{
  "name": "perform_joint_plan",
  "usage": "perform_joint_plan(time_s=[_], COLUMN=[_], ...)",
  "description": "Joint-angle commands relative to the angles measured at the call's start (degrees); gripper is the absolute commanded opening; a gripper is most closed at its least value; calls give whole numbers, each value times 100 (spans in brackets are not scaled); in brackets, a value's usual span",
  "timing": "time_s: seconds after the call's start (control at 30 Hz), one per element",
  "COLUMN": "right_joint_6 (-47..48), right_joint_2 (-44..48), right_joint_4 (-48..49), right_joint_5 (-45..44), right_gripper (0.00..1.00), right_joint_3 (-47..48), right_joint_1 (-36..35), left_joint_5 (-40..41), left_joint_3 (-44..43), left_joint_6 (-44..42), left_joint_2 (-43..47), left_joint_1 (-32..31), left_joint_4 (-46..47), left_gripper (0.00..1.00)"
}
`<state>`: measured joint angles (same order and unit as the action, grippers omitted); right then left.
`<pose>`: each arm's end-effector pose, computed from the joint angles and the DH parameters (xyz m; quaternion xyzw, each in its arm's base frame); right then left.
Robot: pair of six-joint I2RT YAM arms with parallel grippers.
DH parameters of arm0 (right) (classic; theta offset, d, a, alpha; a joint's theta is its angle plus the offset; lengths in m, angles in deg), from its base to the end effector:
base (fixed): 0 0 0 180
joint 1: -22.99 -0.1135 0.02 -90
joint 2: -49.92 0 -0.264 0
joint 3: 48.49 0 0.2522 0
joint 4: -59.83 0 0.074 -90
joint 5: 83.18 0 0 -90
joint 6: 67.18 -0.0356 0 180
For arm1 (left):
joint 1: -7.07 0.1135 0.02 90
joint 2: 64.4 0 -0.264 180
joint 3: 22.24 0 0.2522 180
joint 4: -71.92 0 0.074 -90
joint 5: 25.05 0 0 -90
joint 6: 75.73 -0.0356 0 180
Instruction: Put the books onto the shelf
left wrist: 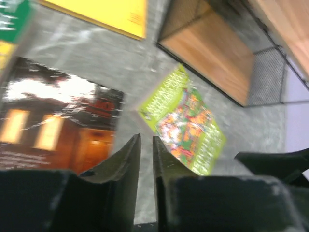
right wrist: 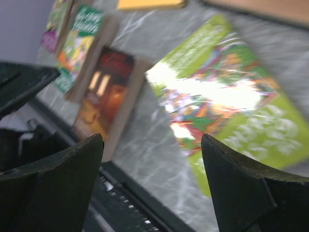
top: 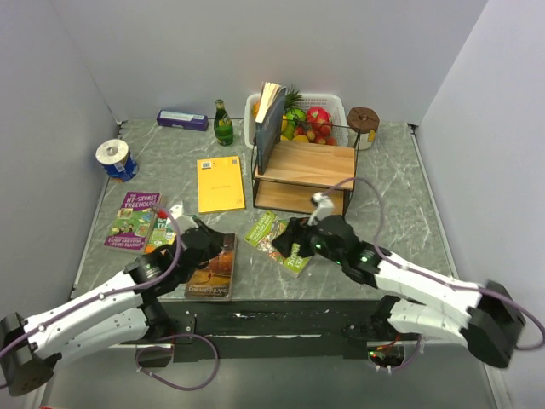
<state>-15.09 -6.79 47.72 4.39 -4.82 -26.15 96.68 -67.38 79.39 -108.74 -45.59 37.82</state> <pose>0.1451 0.1654 0.2307 -0.0713 0.8410 0.3562 0.4010 0.1183 -0.1242 0.2443 -0.2209 0.8275 -0.2668 0.4420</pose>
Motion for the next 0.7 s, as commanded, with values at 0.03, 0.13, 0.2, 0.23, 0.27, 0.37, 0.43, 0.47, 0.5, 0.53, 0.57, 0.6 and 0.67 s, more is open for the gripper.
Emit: perform_joint_plan(time_s=[0.03, 0.13, 0.2, 0.23, 0.27, 0.37, 0.43, 0.47, 0.5, 0.53, 0.57, 0.6, 0.67], right_joint_6=[-471, -761, -901, -920, -963, -1147, -1227, -1262, -1254, -1263, -1297, -1324, -1464], right_joint_2=[-1550, -2332, -2660, -2922, -3055, -3618, -3970, -4084, -4294, -4392, -4497, -4611, -4691], right_joint_4=[1151, 1626, 1733, 1794, 1812, 1778, 1725, 1620, 1523, 1357, 1234, 1102, 1022], right_joint_5=[1596, 2000, 2098, 2177, 2195, 2283, 2230, 2152, 2047, 1967, 1871, 1800, 1659], right_gripper=[88, 87, 87, 87, 87, 87, 87, 86, 85, 85, 85, 85, 85], right_joint_3=[681, 998, 1278, 1385, 1499, 1877, 2088, 2159, 2298, 2387, 2466, 2528, 2537], right_joint_1=[-446, -596, -727, -780, -816, -851, -851, -851, -860, -869, -869, -869, -886], left_joint_5=[326, 45, 27, 35, 79, 194, 194, 194, 194, 176, 150, 150, 141], left_joint_3=[113, 560, 772, 913, 949, 1011, 1046, 1046, 1020, 1002, 993, 958, 932], left_joint_6=[911, 2111, 2670, 3081, 3251, 3481, 3533, 3534, 3525, 3577, 3586, 3595, 3613], left_joint_2=[-118, -225, -190, -163, -137, 12, 92, 83, 22, -31, -83, -180, -259], left_joint_1=[151, 151, 151, 142, 151, 151, 160, 160, 169, 169, 169, 169, 169], left_joint_4=[-1191, -1384, -1647, -1753, -1867, -2115, -2097, -2106, -2123, -2176, -2185, -2202, -2220], left_gripper=[13, 4, 1, 1, 1, 1, 1, 1, 1, 1, 1, 1, 1])
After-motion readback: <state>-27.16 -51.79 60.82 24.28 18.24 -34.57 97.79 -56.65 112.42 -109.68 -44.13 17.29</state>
